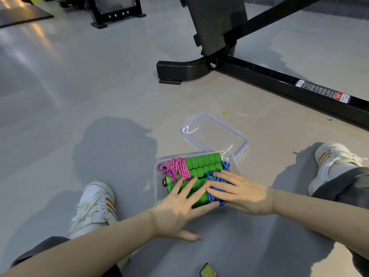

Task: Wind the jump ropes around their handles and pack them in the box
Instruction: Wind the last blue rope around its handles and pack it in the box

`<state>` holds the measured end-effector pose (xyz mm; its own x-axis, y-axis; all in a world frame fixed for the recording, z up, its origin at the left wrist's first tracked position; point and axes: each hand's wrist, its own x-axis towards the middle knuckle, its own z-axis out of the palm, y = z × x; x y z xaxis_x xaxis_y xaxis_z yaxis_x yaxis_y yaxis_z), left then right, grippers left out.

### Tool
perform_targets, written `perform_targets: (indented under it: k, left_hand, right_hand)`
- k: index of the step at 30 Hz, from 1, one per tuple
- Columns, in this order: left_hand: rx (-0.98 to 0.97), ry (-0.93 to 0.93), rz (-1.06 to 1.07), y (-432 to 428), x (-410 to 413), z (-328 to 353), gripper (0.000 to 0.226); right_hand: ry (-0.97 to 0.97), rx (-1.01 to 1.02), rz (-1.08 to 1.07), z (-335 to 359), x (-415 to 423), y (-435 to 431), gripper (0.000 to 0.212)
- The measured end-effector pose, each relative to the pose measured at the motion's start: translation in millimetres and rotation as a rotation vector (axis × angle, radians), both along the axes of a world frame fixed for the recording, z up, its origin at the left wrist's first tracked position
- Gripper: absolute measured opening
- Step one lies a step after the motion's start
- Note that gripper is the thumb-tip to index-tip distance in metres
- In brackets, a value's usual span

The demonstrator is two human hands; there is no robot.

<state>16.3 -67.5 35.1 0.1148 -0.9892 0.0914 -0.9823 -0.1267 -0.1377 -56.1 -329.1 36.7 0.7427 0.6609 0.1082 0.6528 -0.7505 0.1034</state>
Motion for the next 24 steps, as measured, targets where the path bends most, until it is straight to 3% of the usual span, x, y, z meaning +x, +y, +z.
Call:
perform_targets:
  k: [10,20,24]
  left_hand:
    - [-0.007,-0.021,0.014,-6.0,4.1,2.1,0.086]
    - [0.122,0.045,0.073,-16.4,6.2,5.9,0.089]
    - [0.072,-0.035,0.057,-16.6,8.1,5.6,0.087]
  right_hand:
    - [0.118,0.038,-0.099,8.5,5.3,-17.5,0.054]
    - [0.201,0.358,-0.274,-10.4,-8.7,-0.6,0.05]
    - [0.142,0.29,-0.254,-12.3,-7.2,-4.5,0.048]
